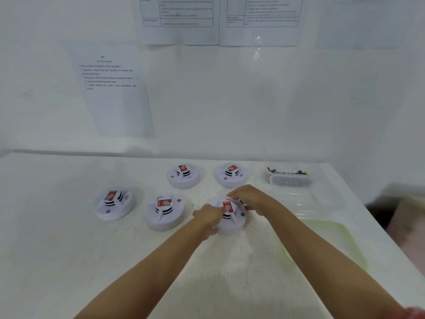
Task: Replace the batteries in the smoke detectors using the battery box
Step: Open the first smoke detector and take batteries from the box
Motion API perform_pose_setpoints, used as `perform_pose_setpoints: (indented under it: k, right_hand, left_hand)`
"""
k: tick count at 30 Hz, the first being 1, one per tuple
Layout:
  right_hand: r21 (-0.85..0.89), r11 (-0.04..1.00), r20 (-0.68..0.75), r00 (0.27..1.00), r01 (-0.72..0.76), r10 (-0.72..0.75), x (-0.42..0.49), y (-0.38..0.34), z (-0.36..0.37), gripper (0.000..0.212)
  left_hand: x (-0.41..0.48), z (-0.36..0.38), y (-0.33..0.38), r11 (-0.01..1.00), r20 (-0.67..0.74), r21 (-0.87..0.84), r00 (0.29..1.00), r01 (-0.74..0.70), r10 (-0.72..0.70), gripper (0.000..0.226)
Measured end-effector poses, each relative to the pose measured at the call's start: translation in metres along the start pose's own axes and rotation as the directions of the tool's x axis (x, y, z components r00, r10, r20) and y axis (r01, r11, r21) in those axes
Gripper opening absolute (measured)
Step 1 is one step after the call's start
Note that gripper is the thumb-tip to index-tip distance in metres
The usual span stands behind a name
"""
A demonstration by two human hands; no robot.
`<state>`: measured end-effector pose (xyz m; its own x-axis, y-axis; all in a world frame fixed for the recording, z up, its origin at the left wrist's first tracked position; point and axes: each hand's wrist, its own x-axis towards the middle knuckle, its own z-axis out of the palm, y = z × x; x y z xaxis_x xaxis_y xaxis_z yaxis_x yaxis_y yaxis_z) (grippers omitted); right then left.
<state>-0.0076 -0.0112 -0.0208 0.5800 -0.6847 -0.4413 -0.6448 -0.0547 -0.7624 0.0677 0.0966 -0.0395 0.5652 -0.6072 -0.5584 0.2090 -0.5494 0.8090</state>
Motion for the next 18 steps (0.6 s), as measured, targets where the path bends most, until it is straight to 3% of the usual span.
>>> perform_pose_setpoints:
  k: [7, 16, 18]
  right_hand:
    - [0.108, 0.993, -0.004, 0.999, 0.054, -0.054, -0.013, 0.003, -0.007, 0.028]
    - [0.307, 0.945, -0.043, 0.993, 0.117, -0.109, -0.022, 0.009, -0.012, 0.039]
    - [0.326, 0.936, -0.056, 0.991, 0.133, -0.121, -0.025, 0.01, -0.015, 0.041]
  left_hand:
    - [0.002, 0.0, 0.002, 0.972, -0.051, 0.147, 0.98, -0.181, 0.191, 0.04]
    - [-0.01, -0.011, 0.016, 0.914, 0.067, 0.017, 0.912, -0.406, 0.405, 0.019]
    - [-0.011, -0.015, 0.02, 0.902, 0.109, -0.006, 0.896, -0.432, 0.43, 0.024]
